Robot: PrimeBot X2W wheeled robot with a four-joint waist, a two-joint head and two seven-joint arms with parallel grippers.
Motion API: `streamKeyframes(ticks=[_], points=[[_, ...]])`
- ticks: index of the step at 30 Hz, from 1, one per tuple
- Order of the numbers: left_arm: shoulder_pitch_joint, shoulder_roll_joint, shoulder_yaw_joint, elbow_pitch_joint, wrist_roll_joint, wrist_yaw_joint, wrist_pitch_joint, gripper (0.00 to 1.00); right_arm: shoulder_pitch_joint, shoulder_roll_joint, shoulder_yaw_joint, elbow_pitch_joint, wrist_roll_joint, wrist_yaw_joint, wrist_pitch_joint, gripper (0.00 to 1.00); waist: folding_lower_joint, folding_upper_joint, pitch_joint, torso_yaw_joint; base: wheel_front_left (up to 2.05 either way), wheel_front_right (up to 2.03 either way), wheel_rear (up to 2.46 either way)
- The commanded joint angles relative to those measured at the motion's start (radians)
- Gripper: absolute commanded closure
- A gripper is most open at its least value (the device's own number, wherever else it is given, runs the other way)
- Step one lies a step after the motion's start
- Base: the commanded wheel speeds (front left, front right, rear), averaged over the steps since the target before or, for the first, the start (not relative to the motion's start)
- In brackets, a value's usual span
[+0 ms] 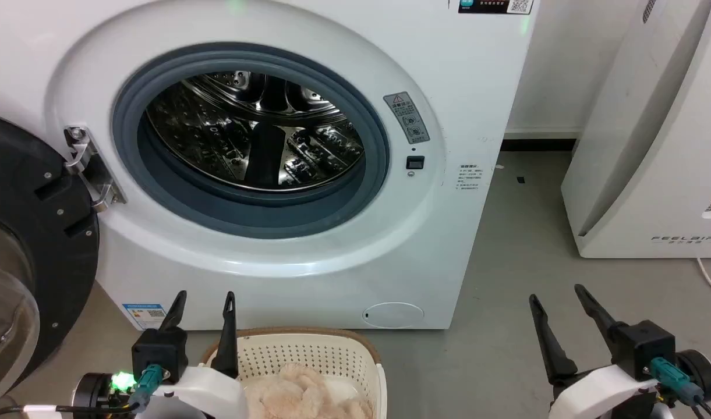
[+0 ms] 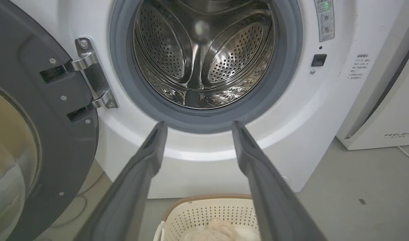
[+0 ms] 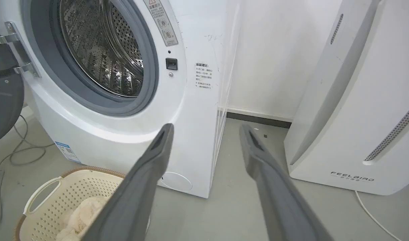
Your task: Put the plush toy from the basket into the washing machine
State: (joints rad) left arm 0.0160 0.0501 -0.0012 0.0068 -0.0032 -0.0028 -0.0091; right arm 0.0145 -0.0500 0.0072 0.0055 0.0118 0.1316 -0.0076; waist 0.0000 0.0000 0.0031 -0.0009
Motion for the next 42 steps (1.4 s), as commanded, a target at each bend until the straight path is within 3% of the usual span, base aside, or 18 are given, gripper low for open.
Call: streamKeyframes(ticks=[1, 42], points=[[0.004, 0.000, -0.004, 0.004, -0.004, -0.001, -0.011, 0.00, 0.001, 0.000, 0.003, 0.001, 0.010, 0.000, -0.013, 0.00, 0.0000, 0.0000, 0.002, -0.001, 0.00, 0.00, 0.00], [-0.101, 0.009, -0.049, 0.171, -0.022, -0.040, -0.094, 0.00, -0.046, 0.000, 0.048, -0.011, 0.048, 0.000, -0.096, 0.00, 0.0000, 0.0000, 0.175, -0.030, 0.00, 0.00, 0.00]])
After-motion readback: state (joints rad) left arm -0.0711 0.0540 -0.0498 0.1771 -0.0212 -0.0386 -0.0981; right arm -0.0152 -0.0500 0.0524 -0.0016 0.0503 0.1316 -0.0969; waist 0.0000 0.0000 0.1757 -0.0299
